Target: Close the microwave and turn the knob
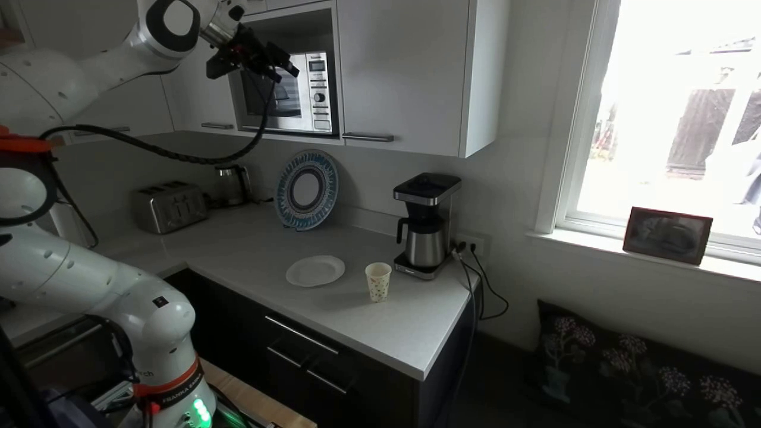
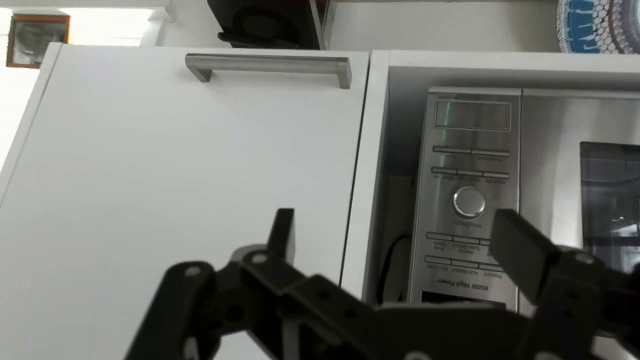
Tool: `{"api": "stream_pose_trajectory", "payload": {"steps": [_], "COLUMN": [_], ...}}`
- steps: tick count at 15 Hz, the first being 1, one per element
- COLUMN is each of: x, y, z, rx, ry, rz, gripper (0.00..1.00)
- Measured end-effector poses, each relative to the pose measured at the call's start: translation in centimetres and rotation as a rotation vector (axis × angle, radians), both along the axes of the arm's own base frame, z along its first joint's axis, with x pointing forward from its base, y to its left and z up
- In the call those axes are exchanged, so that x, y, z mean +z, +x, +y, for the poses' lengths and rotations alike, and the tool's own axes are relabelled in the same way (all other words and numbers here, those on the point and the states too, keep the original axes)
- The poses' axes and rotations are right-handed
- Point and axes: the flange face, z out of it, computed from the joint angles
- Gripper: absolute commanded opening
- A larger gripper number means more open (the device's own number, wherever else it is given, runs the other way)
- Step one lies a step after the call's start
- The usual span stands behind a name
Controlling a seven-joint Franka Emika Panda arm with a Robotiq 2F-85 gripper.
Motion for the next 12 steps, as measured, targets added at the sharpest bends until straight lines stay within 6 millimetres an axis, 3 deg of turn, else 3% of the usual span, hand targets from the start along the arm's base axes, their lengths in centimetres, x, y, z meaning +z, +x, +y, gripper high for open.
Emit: {"api": "stream_pose_trajectory", "payload": {"steps": [7, 12], "x": [0.6, 0.8], "y": [-4.2, -6.1], "z": [0.2, 0.4], "rx": [0.003, 0.002], "ry": [-0.028, -0.032], "rz": [-0.001, -0.021], "gripper": [1.0, 1.0]}}
